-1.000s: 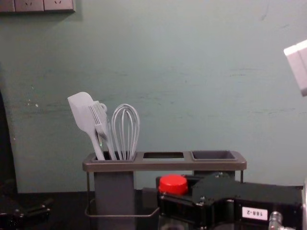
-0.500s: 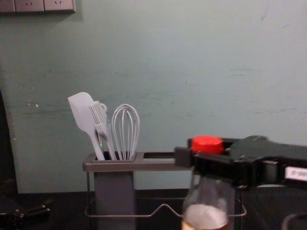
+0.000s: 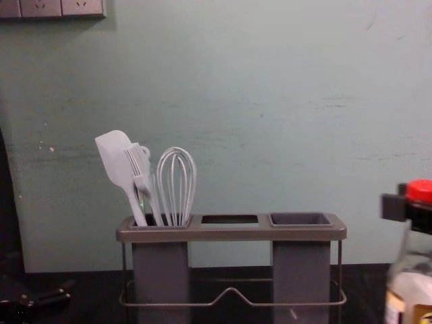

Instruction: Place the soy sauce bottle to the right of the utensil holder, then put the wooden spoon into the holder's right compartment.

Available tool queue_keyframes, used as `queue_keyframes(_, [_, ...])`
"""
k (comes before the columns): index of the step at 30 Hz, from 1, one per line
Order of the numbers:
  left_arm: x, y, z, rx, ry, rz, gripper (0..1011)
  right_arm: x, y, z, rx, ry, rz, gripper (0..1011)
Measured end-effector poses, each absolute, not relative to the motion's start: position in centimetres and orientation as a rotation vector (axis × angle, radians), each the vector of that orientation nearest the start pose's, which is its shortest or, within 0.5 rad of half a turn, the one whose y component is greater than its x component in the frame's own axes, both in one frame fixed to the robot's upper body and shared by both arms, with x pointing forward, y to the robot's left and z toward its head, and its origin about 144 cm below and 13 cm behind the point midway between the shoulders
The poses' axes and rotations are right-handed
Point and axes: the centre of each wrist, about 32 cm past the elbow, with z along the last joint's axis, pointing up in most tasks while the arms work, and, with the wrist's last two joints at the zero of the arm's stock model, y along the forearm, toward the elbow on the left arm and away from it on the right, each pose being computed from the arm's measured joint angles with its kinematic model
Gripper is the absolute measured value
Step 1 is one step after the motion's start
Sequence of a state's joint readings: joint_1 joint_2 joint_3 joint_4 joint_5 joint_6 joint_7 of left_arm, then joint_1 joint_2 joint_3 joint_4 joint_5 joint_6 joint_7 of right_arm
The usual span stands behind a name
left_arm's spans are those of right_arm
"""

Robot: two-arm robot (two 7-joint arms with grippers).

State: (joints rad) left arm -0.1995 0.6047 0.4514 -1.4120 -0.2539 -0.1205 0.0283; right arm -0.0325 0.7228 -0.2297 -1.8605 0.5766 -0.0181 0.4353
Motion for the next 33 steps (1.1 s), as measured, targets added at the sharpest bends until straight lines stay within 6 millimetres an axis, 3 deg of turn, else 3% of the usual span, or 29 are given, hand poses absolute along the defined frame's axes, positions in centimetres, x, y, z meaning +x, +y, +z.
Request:
queue_keyframes(10, [48.9,31.0,114.0,0.304,-0.285,1.248,1005,45.3,-32.6,122.0,-0.052,-0.127,-0.868,377])
queue_keyframes(21, [48.9,31.0,114.0,0.305,-0.285,1.248,1005,49.4,-32.3,121.0,-0.044,-0.117,-0.918,377])
queue_keyframes(33, [48.9,31.0,114.0,0.304,-0.285,1.248,1005,52.3,-31.8,119.9,-0.009,-0.118,-0.917,378])
